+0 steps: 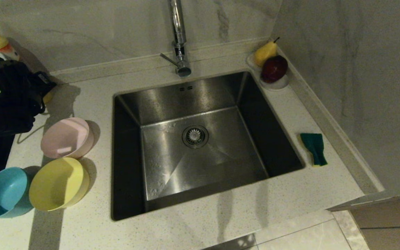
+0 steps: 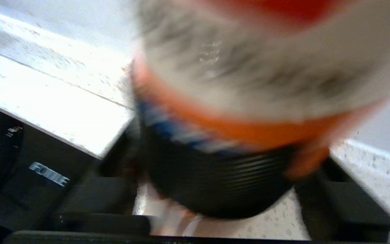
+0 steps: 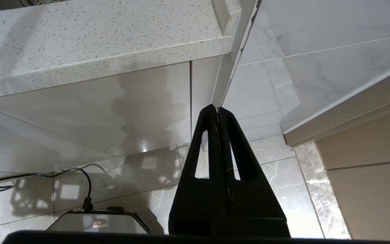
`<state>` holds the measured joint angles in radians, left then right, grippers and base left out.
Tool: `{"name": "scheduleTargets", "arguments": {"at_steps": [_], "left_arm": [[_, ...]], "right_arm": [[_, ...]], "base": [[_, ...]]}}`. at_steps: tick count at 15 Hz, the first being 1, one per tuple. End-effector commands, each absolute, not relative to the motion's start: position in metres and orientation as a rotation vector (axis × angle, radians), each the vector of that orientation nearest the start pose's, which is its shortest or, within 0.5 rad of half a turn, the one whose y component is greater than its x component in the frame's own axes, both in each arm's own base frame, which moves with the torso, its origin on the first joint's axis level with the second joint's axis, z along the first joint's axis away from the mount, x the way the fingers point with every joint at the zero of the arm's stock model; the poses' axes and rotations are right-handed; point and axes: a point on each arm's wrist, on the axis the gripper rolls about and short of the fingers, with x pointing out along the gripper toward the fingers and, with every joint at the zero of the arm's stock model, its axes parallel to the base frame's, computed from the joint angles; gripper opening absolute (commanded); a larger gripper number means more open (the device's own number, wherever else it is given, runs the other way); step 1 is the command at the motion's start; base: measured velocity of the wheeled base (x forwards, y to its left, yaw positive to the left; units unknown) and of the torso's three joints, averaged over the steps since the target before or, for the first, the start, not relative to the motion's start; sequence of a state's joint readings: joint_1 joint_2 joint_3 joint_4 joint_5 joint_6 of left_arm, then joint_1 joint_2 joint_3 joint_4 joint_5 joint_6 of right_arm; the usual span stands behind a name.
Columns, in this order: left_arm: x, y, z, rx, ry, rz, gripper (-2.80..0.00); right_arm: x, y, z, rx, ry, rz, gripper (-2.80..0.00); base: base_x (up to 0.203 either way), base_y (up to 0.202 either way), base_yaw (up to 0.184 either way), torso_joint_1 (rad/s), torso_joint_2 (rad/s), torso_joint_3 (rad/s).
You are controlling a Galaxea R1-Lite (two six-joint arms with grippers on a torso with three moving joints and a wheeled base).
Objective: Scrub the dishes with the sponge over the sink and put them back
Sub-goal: Grab the dish soap
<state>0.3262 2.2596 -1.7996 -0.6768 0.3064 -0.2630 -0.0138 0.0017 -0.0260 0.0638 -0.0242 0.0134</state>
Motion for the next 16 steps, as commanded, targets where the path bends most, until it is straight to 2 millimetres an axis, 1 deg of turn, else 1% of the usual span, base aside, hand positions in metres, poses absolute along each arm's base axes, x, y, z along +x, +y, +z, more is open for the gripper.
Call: {"name": "scheduleTargets", "arguments": {"at_steps": [1,5,8,12,14,16], "left_arm": [[0.454,0.161,0.241,-0.255,-0.302,0.601,-2.80],[0.450,0.160,0.246,-0.265,-0.311,0.608,-2.80],[0.436,0.156,0.269,-0.275,-0.356,0.623,-2.80],[0.402,0.145,0.310,-0.286,-0.409,0.618,-2.80],[0.377,0.137,0.334,-0.298,-0.414,0.623,-2.80],[0.344,0.125,0.361,-0.304,-0.396,0.618,-2.80]], "right_arm": [[-0.025,0.000,0.076,0.012,0.040,-0.039,-2.80],[-0.025,0.000,0.076,0.013,0.040,-0.039,-2.80],[-0.025,0.000,0.076,0.013,0.041,-0.039,-2.80],[-0.025,0.000,0.076,0.013,0.039,-0.039,-2.80],[-0.025,0.000,0.076,0.014,0.041,-0.039,-2.80],[-0.025,0.000,0.076,0.013,0.041,-0.039,-2.80]], "base": [[0.000,0.000,0.000,0.000,0.00,0.000],[0.000,0.000,0.000,0.000,0.00,0.000],[0.000,0.000,0.000,0.000,0.00,0.000],[0.000,0.000,0.000,0.000,0.00,0.000],[0.000,0.000,0.000,0.000,0.00,0.000],[0.000,0.000,0.000,0.000,0.00,0.000]]}}
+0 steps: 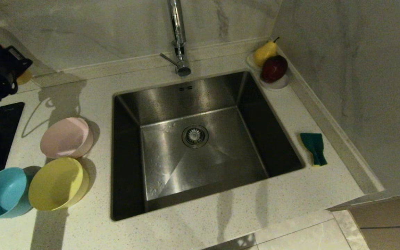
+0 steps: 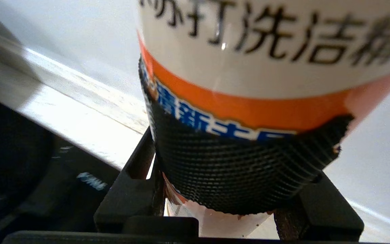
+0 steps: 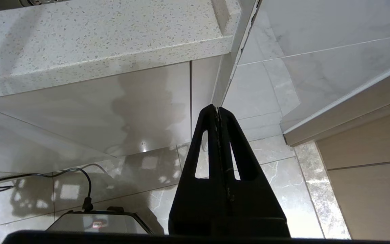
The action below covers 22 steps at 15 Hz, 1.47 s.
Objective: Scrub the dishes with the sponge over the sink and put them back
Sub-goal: Grab the dish soap, then squeeze it onto the sponge
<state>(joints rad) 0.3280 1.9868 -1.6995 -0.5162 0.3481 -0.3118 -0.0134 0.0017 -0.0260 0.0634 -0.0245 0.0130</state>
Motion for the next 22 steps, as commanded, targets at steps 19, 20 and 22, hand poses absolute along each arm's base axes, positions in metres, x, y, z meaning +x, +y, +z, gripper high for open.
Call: {"name": "scheduleTargets", "arguments": {"at_steps": [19,20,22], "left_arm": [[0.114,-0.063,0.385,0.311,-0.001,-0.352,-2.80],[0.113,-0.069,0.381,0.346,0.004,-0.399,-2.80],[0.113,-0.085,0.371,0.436,0.012,-0.495,-2.80]], "right_arm": [[-0.025,0.000,0.076,0.014,0.041,-0.039,-2.80],[-0.025,0.000,0.076,0.012,0.040,-0.039,-2.80],[-0.025,0.000,0.076,0.013,0.040,-0.038,-2.80]], "base": [[0.000,0.000,0.000,0.000,0.00,0.000],[0.000,0.000,0.000,0.000,0.00,0.000],[0.000,0.000,0.000,0.000,0.00,0.000]]}}
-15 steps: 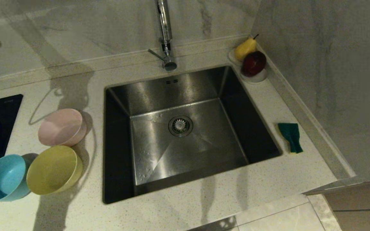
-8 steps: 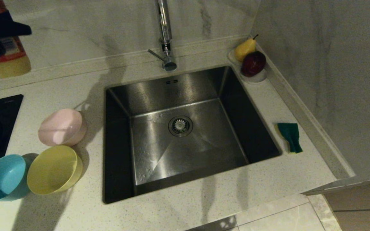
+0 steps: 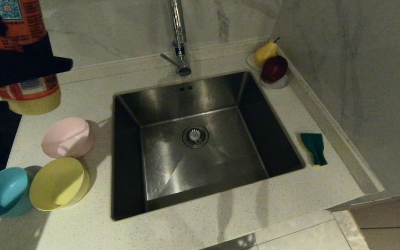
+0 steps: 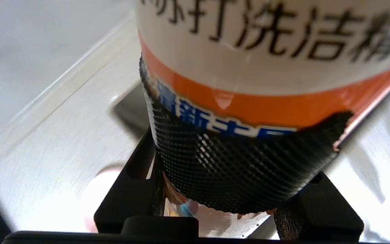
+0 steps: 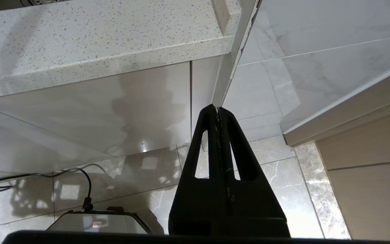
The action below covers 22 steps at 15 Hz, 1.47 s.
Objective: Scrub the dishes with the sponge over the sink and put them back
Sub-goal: Squeeze it onto the sponge
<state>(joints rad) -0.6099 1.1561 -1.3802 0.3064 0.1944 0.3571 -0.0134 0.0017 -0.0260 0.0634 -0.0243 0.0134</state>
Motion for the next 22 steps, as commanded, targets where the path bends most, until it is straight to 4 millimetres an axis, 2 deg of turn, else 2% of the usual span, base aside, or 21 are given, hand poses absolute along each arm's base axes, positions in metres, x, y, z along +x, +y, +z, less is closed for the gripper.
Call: {"name": "scheduleTargets", "arguments": {"at_steps": [1,3,8,12,14,19,22], "left_arm": [[0.119,-0.096,0.366,0.483,0.026,-0.524,-2.80],[0.128,-0.111,0.356,0.536,0.061,-0.540,-2.80],[0.135,-0.146,0.341,0.635,0.086,-0.617,-2.80],[0.150,-0.169,0.322,0.687,0.138,-0.608,-2.80],[0.152,-0.189,0.314,0.708,0.139,-0.624,-2.80],[0.173,-0.237,0.287,0.780,0.165,-0.597,-2.80],[0.183,-0.256,0.265,0.871,0.214,-0.514,-2.80]], "right_arm": [[-0.025,0.000,0.076,0.013,0.041,-0.039,-2.80],[-0.025,0.000,0.076,0.012,0.041,-0.039,-2.80],[-0.025,0.000,0.076,0.014,0.041,-0.039,-2.80],[-0.025,0.000,0.076,0.013,0.039,-0.038,-2.80],[-0.025,0.000,0.076,0.013,0.039,-0.039,-2.80],[-0.025,0.000,0.076,0.013,0.041,-0.039,-2.80],[-0.025,0.000,0.076,0.014,0.041,-0.039,-2.80]], "base": [[0.000,0.000,0.000,0.000,0.00,0.000],[0.000,0.000,0.000,0.000,0.00,0.000],[0.000,0.000,0.000,0.000,0.00,0.000],[0.000,0.000,0.000,0.000,0.00,0.000],[0.000,0.000,0.000,0.000,0.00,0.000],[0.000,0.000,0.000,0.000,0.00,0.000],[0.000,0.000,0.000,0.000,0.00,0.000]]}}
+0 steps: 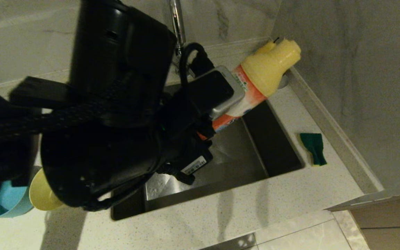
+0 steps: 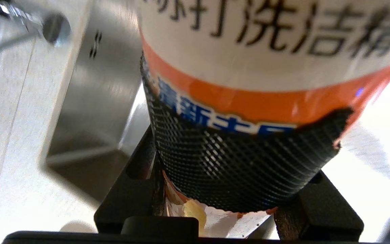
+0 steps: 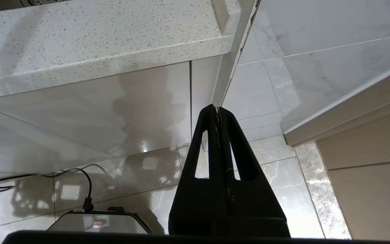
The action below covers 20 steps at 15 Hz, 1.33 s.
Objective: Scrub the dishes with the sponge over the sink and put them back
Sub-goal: Squeeze it onto the sponge
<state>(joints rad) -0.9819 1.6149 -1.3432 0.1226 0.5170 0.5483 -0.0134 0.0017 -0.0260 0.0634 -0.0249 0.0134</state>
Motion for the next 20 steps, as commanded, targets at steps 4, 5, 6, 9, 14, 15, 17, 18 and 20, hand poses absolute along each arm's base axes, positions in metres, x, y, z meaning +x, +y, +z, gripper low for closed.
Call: {"name": "scheduleTargets", "arguments": {"at_steps": [4,5,6,9,14,15,17,18,20], "left_arm": [[0.193,-0.281,0.247,0.921,0.227,-0.515,-2.80],[0.195,-0.290,0.241,0.947,0.228,-0.523,-2.80],[0.197,-0.301,0.241,0.953,0.216,-0.522,-2.80],[0.209,-0.334,0.246,0.932,0.168,-0.513,-2.80],[0.208,-0.365,0.223,1.075,0.152,-0.532,-2.80],[0.208,-0.367,0.221,1.108,0.146,-0.536,-2.80],[0.210,-0.369,0.214,1.170,0.149,-0.519,-2.80],[0.211,-0.371,0.209,1.194,0.159,-0.494,-2.80],[0.213,-0.375,0.202,1.223,0.169,-0.483,-2.80]], "right_arm": [[-0.025,0.000,0.076,0.014,0.040,-0.039,-2.80],[-0.025,0.000,0.076,0.013,0.040,-0.039,-2.80],[-0.025,0.000,0.076,0.014,0.041,-0.039,-2.80],[-0.025,0.000,0.076,0.014,0.041,-0.039,-2.80],[-0.025,0.000,0.076,0.014,0.041,-0.039,-2.80],[-0.025,0.000,0.076,0.014,0.041,-0.039,-2.80],[-0.025,0.000,0.076,0.014,0.041,-0.039,-2.80],[-0.025,0.000,0.076,0.014,0.040,-0.039,-2.80],[-0.025,0.000,0.076,0.012,0.041,-0.039,-2.80]], "base": [[0.000,0.000,0.000,0.000,0.00,0.000],[0.000,0.000,0.000,0.000,0.00,0.000],[0.000,0.000,0.000,0.000,0.00,0.000],[0.000,0.000,0.000,0.000,0.00,0.000],[0.000,0.000,0.000,0.000,0.00,0.000],[0.000,0.000,0.000,0.000,0.00,0.000],[0.000,0.000,0.000,0.000,0.00,0.000],[0.000,0.000,0.000,0.000,0.00,0.000],[0.000,0.000,0.000,0.000,0.00,0.000]]}}
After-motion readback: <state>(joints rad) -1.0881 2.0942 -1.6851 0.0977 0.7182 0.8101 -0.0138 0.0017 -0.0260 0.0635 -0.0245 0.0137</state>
